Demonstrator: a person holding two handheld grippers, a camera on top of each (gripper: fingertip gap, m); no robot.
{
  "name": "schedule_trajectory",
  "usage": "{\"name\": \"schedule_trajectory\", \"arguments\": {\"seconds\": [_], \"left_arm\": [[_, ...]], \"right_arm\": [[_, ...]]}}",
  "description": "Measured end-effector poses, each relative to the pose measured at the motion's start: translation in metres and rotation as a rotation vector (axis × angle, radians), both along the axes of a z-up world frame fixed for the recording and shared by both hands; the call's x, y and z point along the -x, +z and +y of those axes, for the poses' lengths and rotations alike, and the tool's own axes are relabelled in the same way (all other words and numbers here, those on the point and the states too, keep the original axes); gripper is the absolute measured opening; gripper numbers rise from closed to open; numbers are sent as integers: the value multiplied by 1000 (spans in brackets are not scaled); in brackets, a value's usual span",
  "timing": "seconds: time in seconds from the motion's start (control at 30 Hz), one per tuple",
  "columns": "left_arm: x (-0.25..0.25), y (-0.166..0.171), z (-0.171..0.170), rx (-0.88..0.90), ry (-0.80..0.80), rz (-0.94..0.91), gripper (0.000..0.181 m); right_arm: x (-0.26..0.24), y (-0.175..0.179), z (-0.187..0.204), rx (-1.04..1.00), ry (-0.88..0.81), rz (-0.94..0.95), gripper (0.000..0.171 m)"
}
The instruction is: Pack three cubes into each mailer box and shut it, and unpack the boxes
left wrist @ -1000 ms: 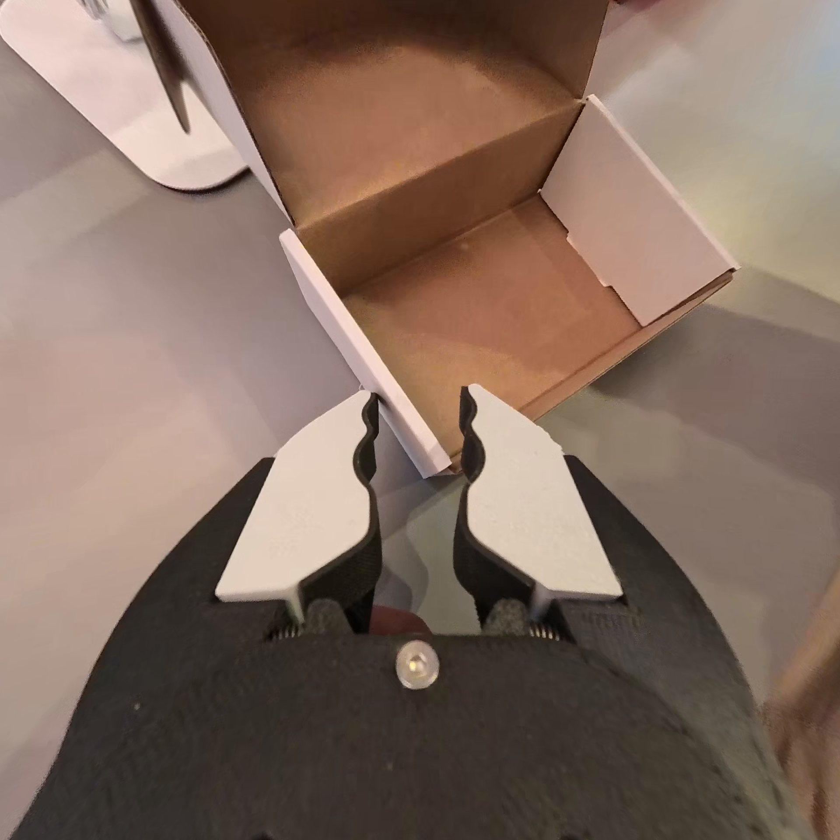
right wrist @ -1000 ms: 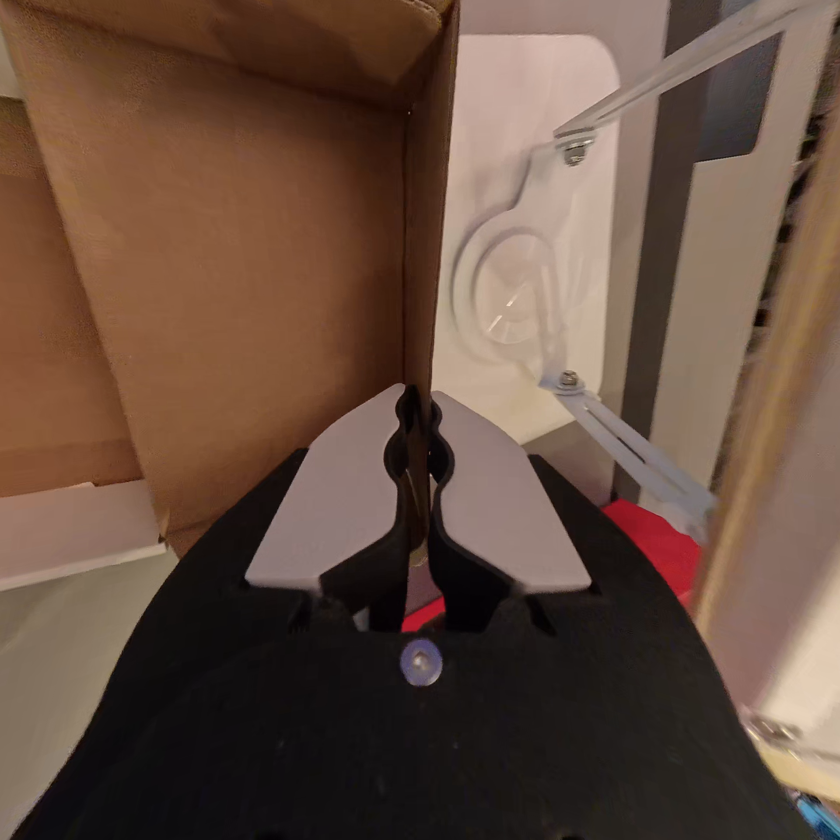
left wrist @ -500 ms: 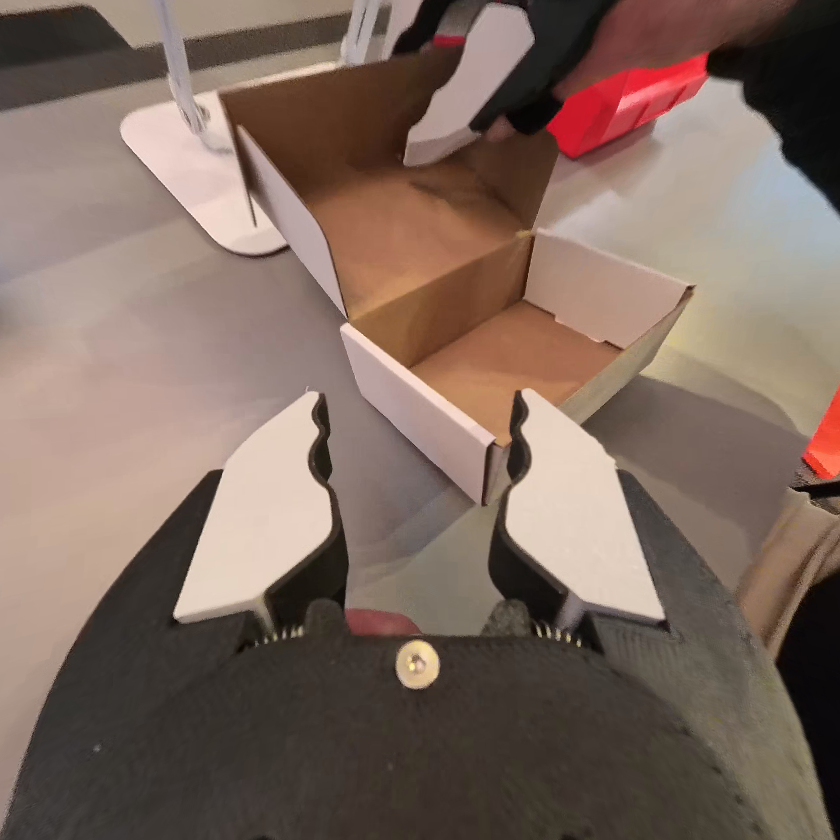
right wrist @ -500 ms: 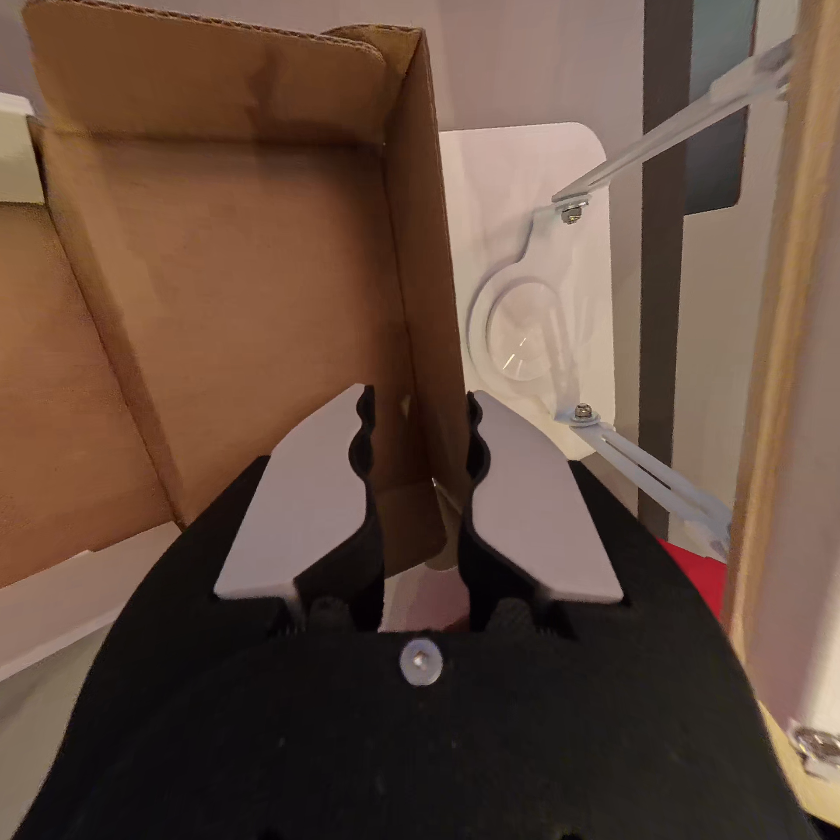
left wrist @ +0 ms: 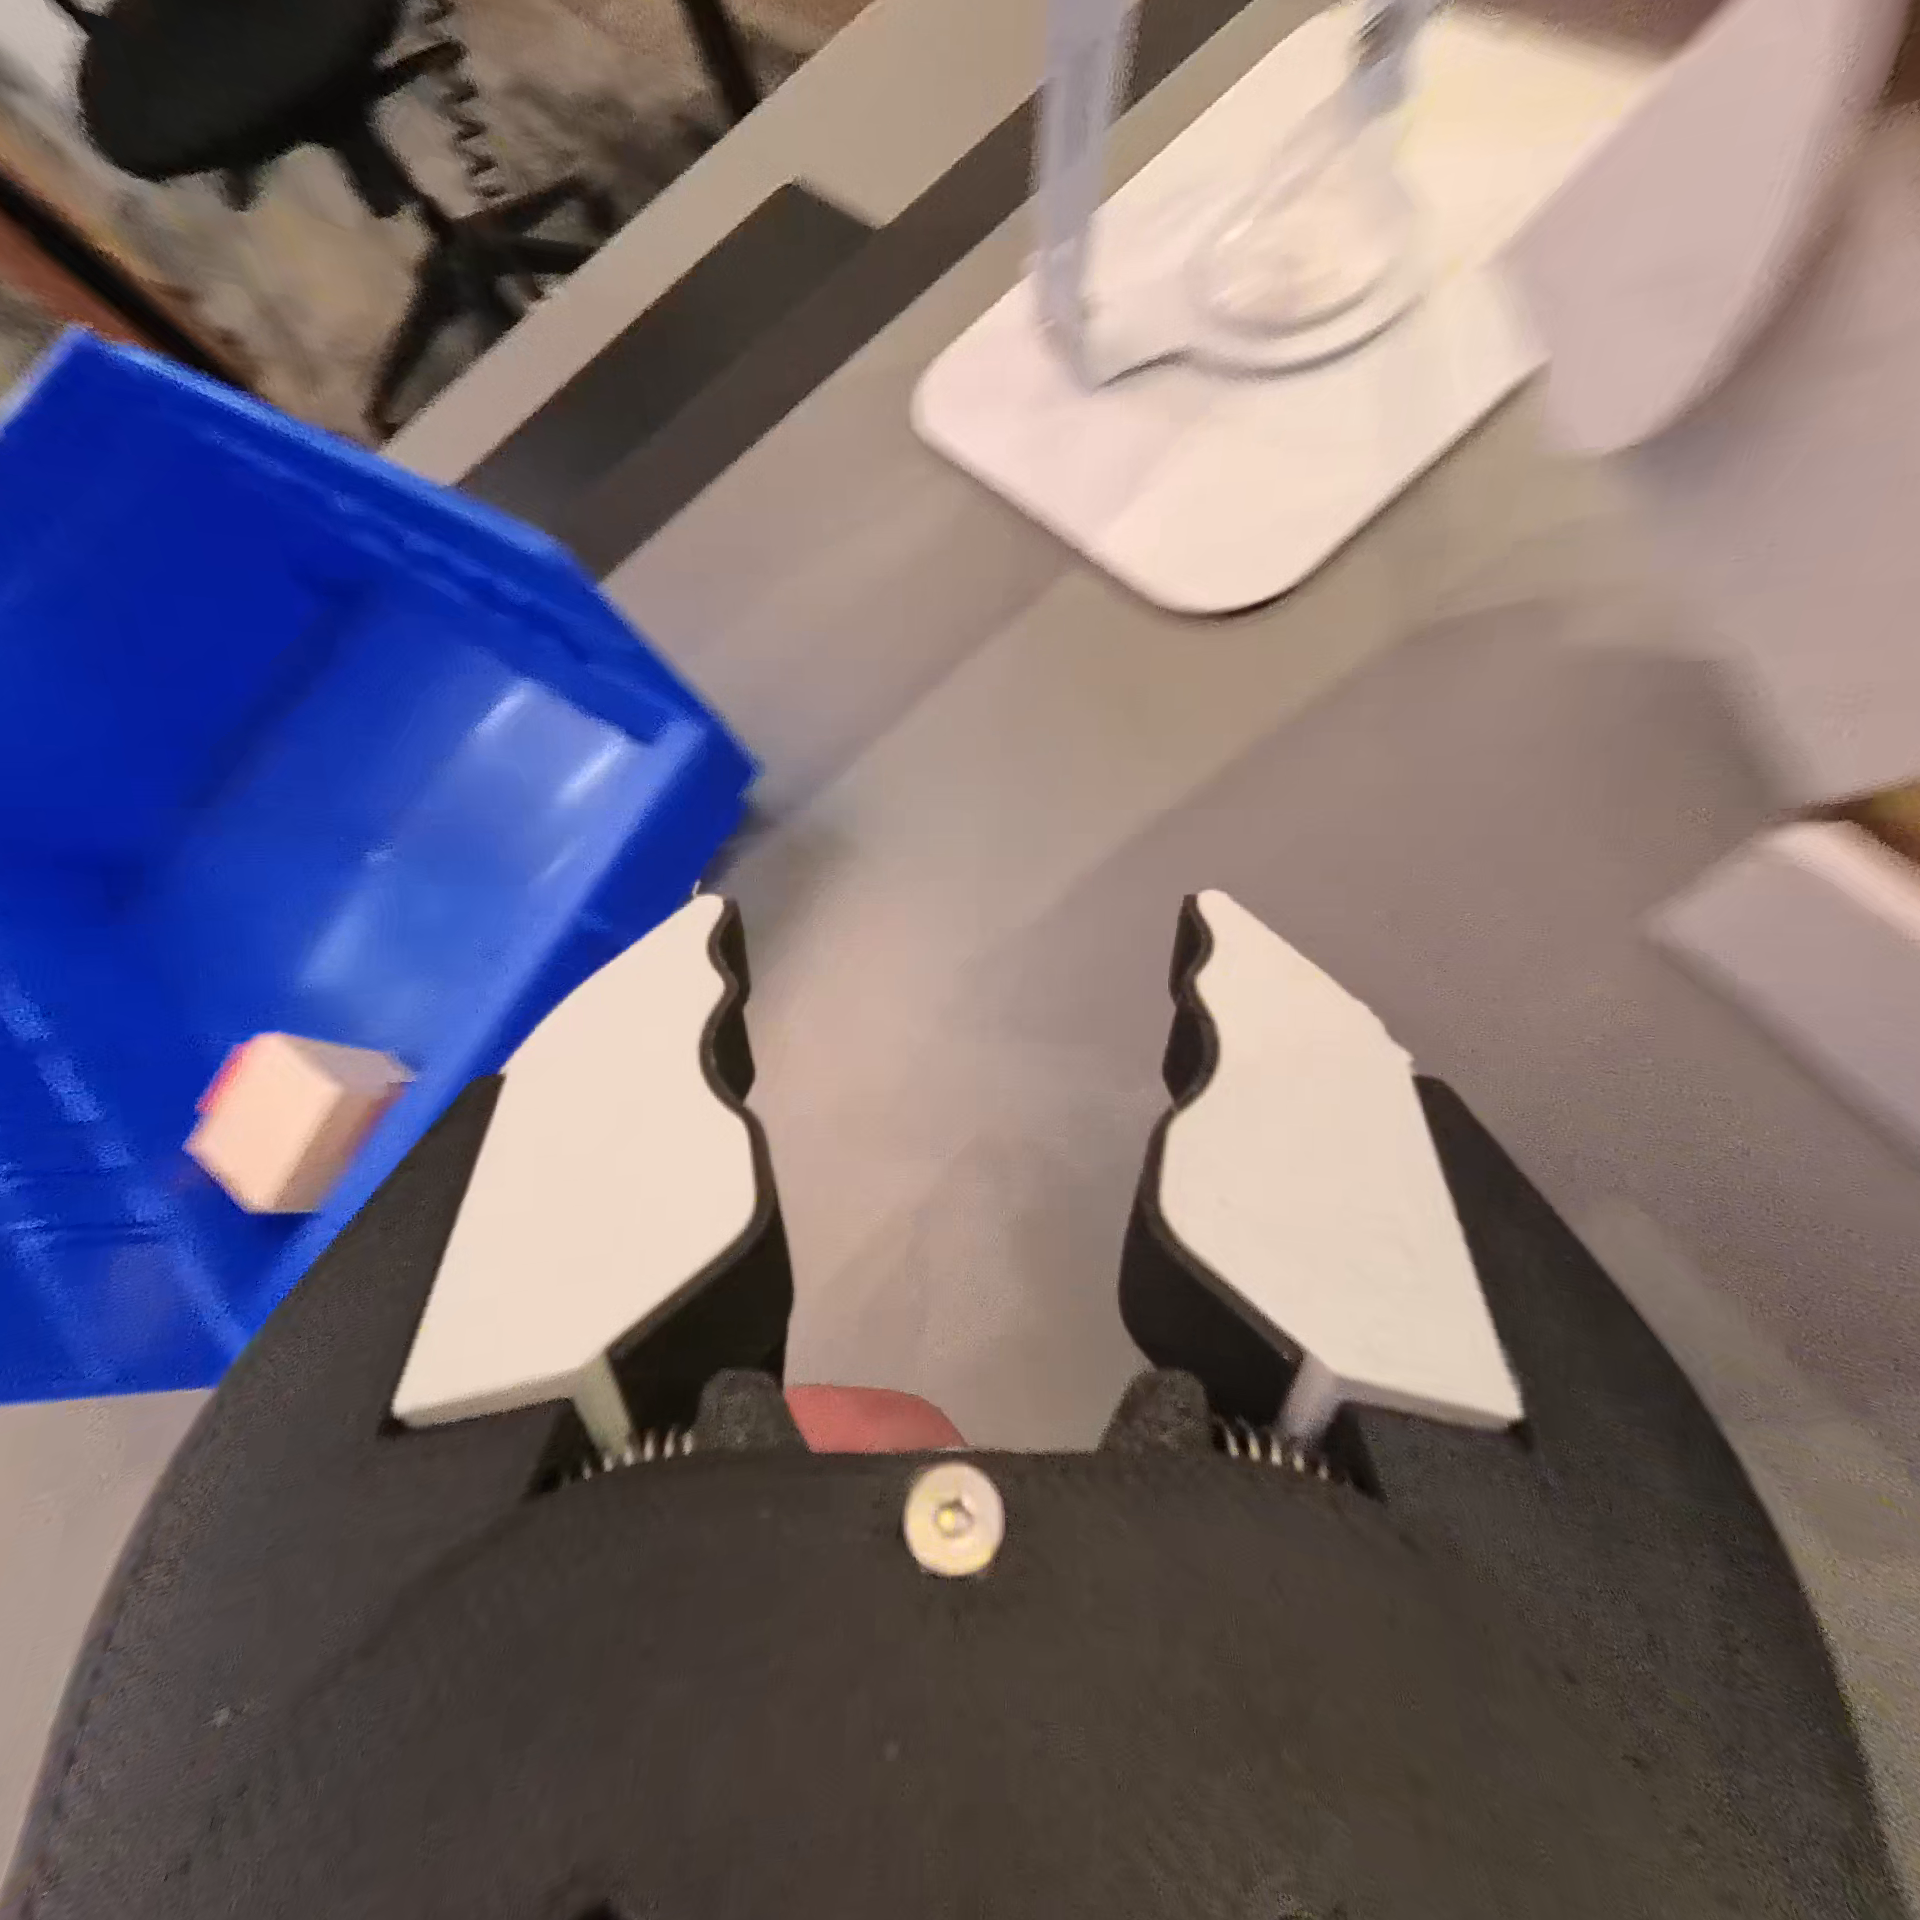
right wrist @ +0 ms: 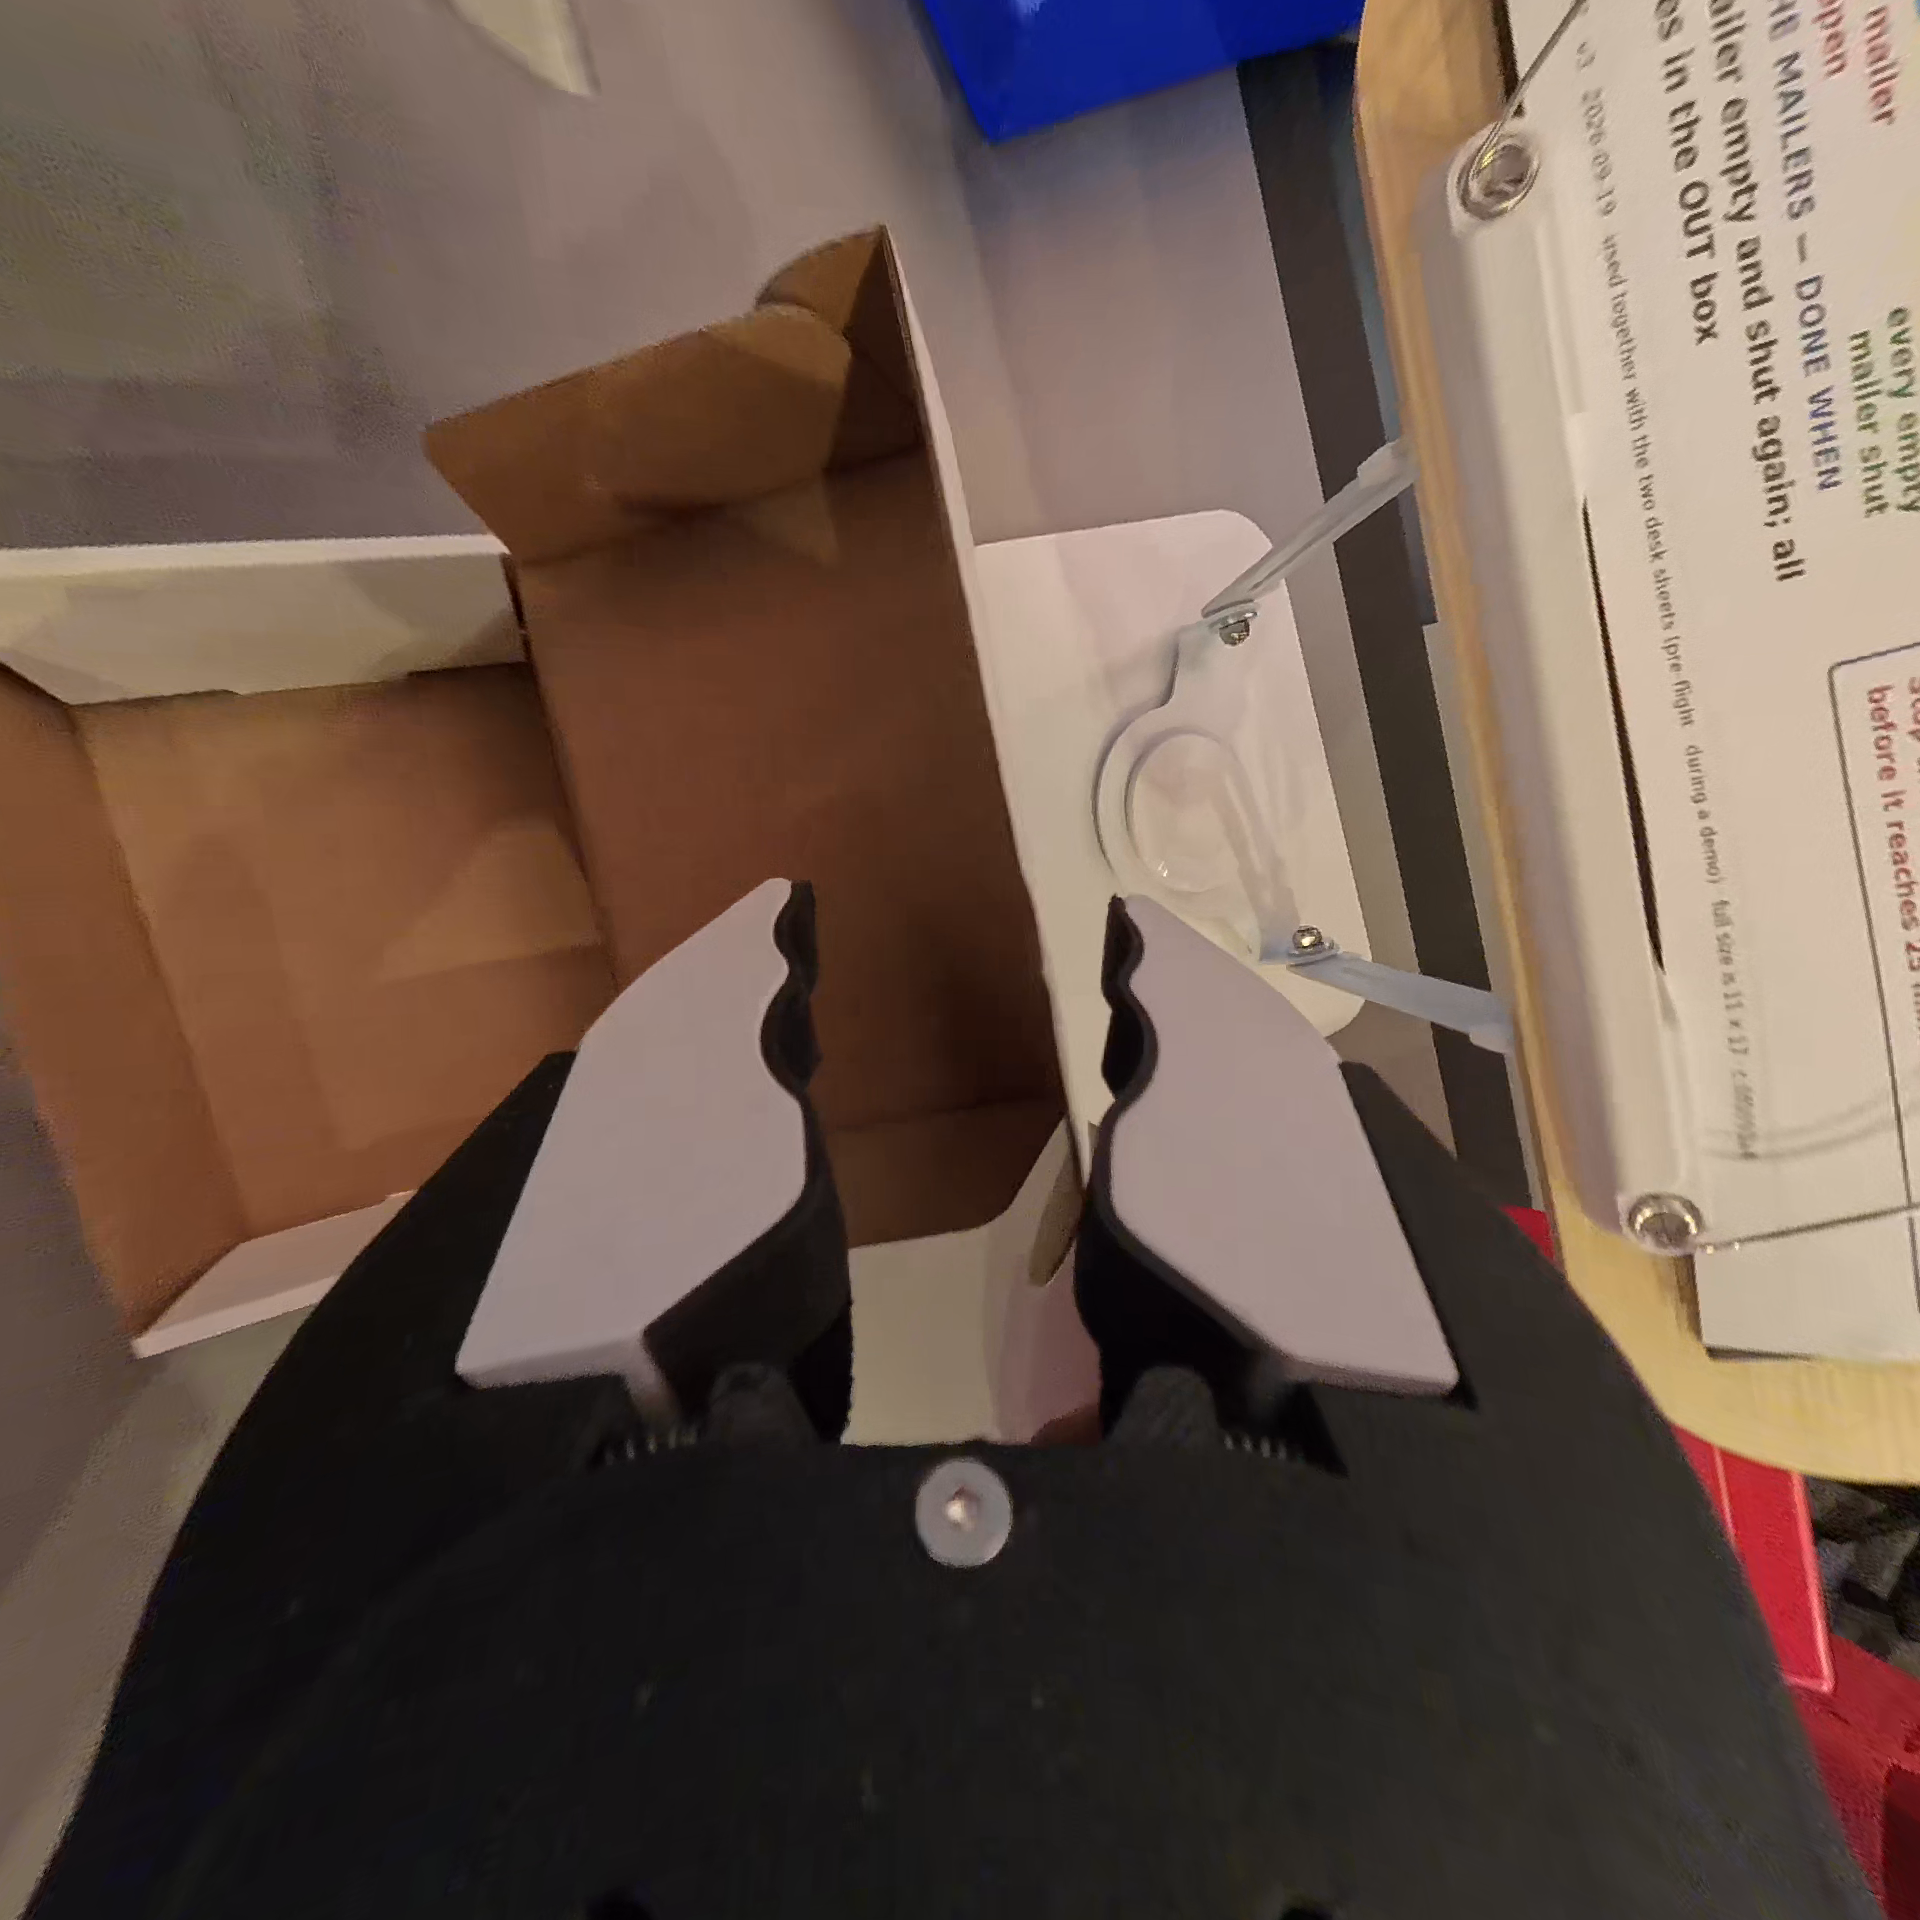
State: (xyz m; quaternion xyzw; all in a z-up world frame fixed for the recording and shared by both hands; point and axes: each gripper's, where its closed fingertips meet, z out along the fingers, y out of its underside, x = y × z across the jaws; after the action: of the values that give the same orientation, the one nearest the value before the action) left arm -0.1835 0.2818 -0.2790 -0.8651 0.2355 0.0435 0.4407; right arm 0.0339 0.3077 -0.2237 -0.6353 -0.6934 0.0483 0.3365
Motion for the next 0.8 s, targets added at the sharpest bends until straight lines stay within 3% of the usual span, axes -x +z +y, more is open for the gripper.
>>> {"name": "schedule_trajectory", "arguments": {"seconds": [0.03, 0.27, 0.37, 0.47, 0.7, 0.8], "left_arm": [[14, -5, 11, 4, 24, 60, 78], [74, -34, 77, 128, 72, 289, 82], [92, -55, 83, 292, 53, 384, 71], [93, -64, 80, 352, 43, 391, 38], [76, -64, 40, 362, -84, 463, 32], [62, -64, 10, 365, -216, 493, 29]], "right_arm": [[-3, 3, -3, -10, -6, 8, 54], [-15, 8, -20, 15, -27, 87, 53], [-18, 4, -24, 52, -44, 127, 51], [-21, -1, -27, 58, -45, 130, 49], [-23, 0, -30, 71, -33, 161, 46], [-23, -2, -33, 76, -26, 163, 45]]}}
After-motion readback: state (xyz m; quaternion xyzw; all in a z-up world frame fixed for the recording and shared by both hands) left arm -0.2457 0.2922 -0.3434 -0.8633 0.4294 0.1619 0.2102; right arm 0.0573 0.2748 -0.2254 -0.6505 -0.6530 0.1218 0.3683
